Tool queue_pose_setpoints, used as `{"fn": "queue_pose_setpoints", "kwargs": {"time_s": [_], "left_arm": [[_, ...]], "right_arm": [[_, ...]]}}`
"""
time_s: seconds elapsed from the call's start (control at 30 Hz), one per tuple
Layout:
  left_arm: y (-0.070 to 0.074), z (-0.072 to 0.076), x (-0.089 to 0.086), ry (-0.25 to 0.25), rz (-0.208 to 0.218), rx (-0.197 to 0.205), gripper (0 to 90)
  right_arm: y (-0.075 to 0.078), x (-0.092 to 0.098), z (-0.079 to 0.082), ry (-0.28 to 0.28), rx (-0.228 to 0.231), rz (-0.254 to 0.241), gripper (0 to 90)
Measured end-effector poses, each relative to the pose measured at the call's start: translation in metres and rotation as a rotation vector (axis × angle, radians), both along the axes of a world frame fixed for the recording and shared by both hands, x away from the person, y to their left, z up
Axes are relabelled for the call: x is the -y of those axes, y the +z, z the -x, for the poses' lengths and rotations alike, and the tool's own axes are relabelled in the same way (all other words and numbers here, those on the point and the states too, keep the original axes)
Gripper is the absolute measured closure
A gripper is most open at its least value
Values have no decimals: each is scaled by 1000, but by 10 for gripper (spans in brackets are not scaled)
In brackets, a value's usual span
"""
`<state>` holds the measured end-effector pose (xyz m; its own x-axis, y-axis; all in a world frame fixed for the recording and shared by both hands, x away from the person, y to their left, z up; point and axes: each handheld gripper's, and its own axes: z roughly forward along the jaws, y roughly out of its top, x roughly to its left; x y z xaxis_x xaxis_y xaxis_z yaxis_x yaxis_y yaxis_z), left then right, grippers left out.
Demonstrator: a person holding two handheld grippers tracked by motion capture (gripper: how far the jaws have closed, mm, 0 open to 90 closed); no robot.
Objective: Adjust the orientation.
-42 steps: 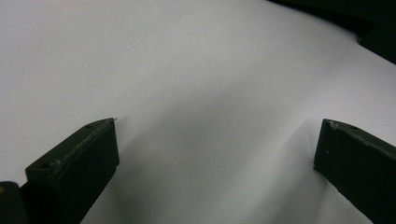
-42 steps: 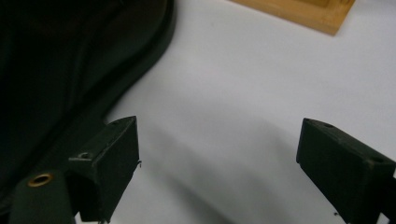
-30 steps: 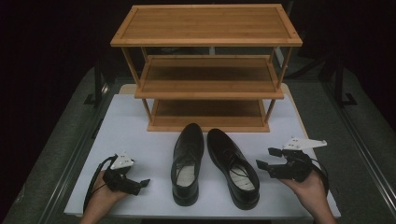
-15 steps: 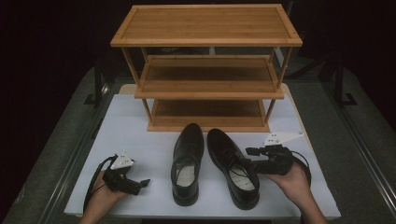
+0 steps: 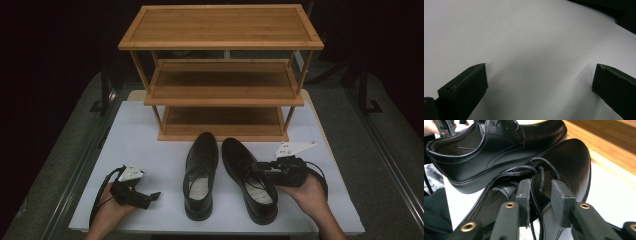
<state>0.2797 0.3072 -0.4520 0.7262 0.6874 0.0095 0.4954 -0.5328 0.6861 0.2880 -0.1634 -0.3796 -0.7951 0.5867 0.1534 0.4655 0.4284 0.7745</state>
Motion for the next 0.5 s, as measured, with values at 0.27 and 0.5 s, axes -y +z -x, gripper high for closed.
{"fn": "queue_pose_setpoints", "kwargs": {"time_s": [0.27,0.5], "left_arm": [[0,0,0,0,0,0,0],[0,0,0,-1,0,-1,0]], "right_arm": [[5,2,3,-32,47,-1,871],[7,4,1,-78,71,-20,879]]}}
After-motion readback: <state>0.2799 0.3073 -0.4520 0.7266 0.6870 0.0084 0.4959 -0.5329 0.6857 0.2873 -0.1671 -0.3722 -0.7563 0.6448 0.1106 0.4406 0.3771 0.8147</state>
